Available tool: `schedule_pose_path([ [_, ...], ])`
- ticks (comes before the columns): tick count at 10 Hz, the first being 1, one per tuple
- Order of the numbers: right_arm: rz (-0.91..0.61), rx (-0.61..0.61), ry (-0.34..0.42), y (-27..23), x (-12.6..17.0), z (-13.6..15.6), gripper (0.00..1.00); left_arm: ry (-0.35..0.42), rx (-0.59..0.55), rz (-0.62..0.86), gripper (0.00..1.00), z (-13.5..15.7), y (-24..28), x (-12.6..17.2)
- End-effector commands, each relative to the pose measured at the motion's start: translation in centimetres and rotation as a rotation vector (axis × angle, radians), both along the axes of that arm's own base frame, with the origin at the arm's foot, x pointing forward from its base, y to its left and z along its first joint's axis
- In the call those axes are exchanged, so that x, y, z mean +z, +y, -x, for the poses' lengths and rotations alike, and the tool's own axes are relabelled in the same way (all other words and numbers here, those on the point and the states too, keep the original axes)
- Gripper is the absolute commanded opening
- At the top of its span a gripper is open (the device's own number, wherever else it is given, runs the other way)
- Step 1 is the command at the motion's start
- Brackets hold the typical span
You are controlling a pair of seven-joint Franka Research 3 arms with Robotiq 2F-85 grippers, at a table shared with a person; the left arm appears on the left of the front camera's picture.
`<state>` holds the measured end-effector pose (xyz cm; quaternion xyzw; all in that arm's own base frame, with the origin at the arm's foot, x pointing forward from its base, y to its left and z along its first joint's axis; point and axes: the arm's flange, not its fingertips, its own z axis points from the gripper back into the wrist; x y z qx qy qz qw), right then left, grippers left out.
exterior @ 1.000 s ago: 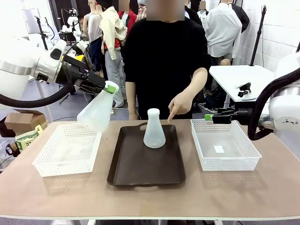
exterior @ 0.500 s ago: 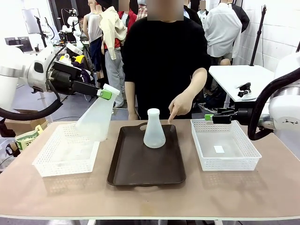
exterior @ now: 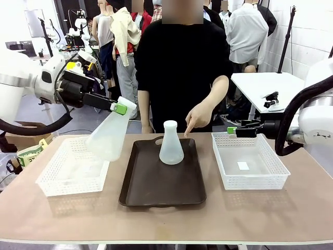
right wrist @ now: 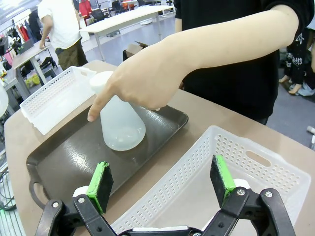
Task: Prepare the laboratory tools.
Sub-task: Place the picked Big flask upright in the Handle tray as directed by the person.
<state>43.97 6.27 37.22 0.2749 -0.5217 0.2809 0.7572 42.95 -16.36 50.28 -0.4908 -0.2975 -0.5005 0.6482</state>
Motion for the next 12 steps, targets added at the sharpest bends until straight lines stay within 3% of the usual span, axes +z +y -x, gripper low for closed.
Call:
schedule_pose_path([
  [1, 0.0, -0.008, 0.011, 0.1, 0.0, 0.2, 1.0, -0.073, -0.16, 0.071, 0.0, 0.2, -1.2, -2.4],
  [3, 0.0, -0.008, 0.011, 0.1, 0.0, 0.2, 1.0, -0.125, -0.308, 0.255, 0.0, 0.3, -2.3, -4.8],
  [5, 0.0, -0.008, 0.011, 0.1, 0.0, 0.2, 1.0, -0.208, -0.359, 0.39, 0.0, -0.1, -2.8, -6.0],
  [6, 0.0, -0.008, 0.011, 0.1, 0.0, 0.2, 1.0, -0.201, -0.395, 0.465, 0.0, -0.2, -3.2, -7.1],
  [7, 0.0, -0.008, 0.011, 0.1, 0.0, 0.2, 1.0, -0.262, -0.396, 0.54, 0.0, -0.8, -3.8, -8.4],
  [9, 0.0, -0.008, 0.011, 0.1, 0.0, 0.2, 1.0, -0.326, -0.276, 0.564, 0.0, -2.5, -5.5, -11.0],
  [11, 0.0, -0.008, 0.011, 0.1, 0.0, 0.2, 1.0, -0.336, -0.183, 0.545, 0.0, -4.0, -7.2, -13.2],
  [12, 0.0, -0.008, 0.011, 0.1, 0.0, 0.2, 1.0, -0.334, -0.196, 0.517, 0.0, -4.7, -7.8, -14.2],
])
